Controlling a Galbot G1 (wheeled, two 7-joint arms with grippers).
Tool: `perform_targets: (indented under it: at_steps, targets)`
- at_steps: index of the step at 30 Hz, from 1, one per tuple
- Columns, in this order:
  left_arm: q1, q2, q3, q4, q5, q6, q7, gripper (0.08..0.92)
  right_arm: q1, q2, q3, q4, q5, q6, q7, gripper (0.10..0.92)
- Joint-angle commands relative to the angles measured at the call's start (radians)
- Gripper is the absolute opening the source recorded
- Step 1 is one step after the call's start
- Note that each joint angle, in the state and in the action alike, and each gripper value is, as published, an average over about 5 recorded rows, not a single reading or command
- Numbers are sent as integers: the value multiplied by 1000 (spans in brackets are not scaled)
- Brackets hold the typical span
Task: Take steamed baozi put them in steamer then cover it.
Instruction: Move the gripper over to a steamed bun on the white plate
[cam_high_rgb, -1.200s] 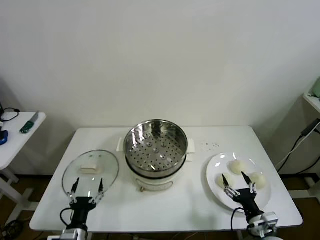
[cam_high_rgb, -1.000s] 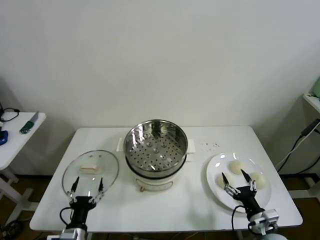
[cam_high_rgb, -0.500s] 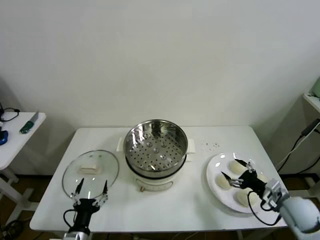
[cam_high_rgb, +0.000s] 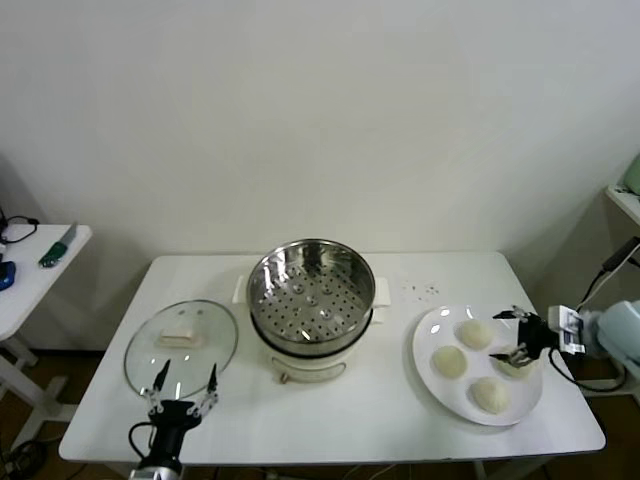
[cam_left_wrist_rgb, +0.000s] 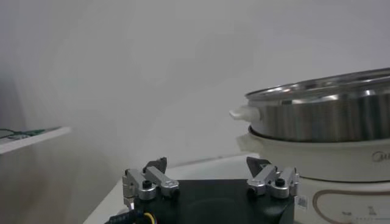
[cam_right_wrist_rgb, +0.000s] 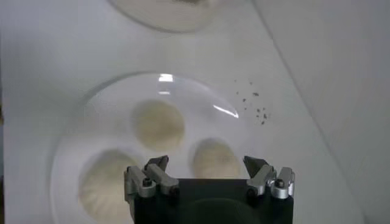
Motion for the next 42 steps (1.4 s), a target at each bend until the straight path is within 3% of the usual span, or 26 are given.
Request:
perform_targets:
  at_steps: [1,12,24,37,42]
  targets:
    - [-2,5,1,5,-2,3,-2,823,442,-21,-425,-143,-84,15,-155,823]
    - [-17,6,-17,30,-1,11,-1,823,662,163,-783,-330,-97,14,-154,823]
    - [-27,21,-48,41,-6,15,4,823,600,345,-754,-472,-115,25,-106,823]
    - [-35,15,-43,61,-1,15,4,823,582,399,-729,-544,-177,70,-110,820]
    - [-37,17,-45,64,-1,16,3,823,580,403,-722,-551,-192,87,-119,751]
